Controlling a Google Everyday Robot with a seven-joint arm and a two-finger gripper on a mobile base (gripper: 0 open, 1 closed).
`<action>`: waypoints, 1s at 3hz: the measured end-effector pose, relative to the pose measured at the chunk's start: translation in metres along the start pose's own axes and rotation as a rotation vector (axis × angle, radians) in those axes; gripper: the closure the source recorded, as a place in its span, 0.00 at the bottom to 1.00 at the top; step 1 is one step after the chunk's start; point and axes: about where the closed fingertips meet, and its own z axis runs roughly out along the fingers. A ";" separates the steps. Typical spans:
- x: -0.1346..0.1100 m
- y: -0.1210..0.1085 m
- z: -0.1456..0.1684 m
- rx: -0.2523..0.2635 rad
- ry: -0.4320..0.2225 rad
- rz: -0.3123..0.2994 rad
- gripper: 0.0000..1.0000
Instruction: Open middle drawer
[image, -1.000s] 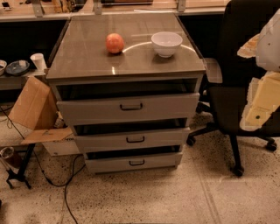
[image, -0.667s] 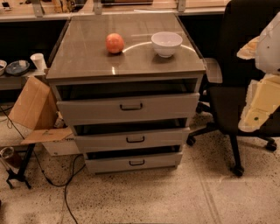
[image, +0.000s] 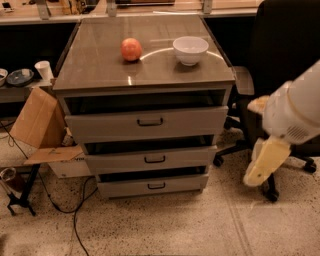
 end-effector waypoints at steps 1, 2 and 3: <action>0.007 0.037 0.102 -0.067 -0.061 0.044 0.00; -0.012 0.054 0.172 -0.077 -0.094 0.076 0.00; -0.019 0.038 0.173 -0.009 -0.128 0.086 0.00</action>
Offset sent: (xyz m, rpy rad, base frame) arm 0.0514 0.1196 -0.2236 0.2134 -0.0901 -0.1076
